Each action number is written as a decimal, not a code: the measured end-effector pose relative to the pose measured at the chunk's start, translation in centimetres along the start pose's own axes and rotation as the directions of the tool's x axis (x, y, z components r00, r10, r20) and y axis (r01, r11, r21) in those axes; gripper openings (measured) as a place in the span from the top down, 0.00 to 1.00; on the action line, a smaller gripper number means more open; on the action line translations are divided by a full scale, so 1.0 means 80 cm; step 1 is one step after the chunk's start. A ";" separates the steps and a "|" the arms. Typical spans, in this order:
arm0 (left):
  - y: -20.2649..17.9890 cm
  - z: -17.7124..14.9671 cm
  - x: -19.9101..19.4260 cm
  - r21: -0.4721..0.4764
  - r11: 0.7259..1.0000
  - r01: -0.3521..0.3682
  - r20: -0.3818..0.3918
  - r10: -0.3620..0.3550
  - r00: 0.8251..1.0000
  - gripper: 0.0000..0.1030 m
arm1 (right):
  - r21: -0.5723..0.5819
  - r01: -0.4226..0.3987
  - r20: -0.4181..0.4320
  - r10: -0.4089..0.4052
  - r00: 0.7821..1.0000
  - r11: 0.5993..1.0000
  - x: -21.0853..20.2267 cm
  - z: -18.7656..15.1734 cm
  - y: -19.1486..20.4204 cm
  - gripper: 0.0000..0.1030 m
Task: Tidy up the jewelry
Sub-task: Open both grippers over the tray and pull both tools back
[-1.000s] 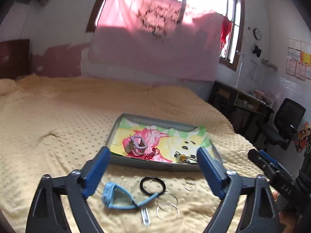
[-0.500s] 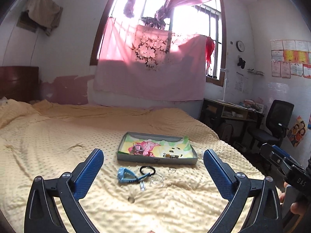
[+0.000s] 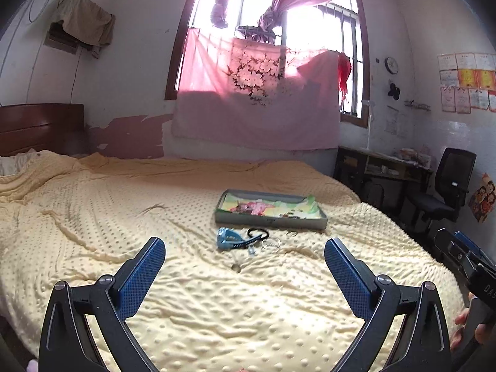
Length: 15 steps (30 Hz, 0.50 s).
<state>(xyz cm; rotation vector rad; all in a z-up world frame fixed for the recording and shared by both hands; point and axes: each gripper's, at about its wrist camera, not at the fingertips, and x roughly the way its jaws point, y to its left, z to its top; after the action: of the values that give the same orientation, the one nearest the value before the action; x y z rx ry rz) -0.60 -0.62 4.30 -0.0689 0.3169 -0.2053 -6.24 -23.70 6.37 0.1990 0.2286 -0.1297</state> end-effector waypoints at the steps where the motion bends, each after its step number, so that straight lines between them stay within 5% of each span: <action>1: 0.003 -0.005 -0.002 0.000 1.000 -0.005 -0.002 0.005 1.000 0.00 | -0.005 -0.004 -0.007 0.004 1.000 1.000 0.000 -0.005 0.002 0.01; 15: 0.009 0.010 0.026 -0.003 0.999 -0.043 0.012 0.043 0.999 0.00 | 0.004 -0.034 -0.005 0.034 0.999 0.999 0.045 0.002 0.025 0.01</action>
<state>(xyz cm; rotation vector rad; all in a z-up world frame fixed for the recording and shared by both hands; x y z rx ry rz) 1.74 -0.32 4.33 -0.0656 0.3062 -0.1622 -2.46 -22.16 6.03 0.2071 0.2299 -0.0963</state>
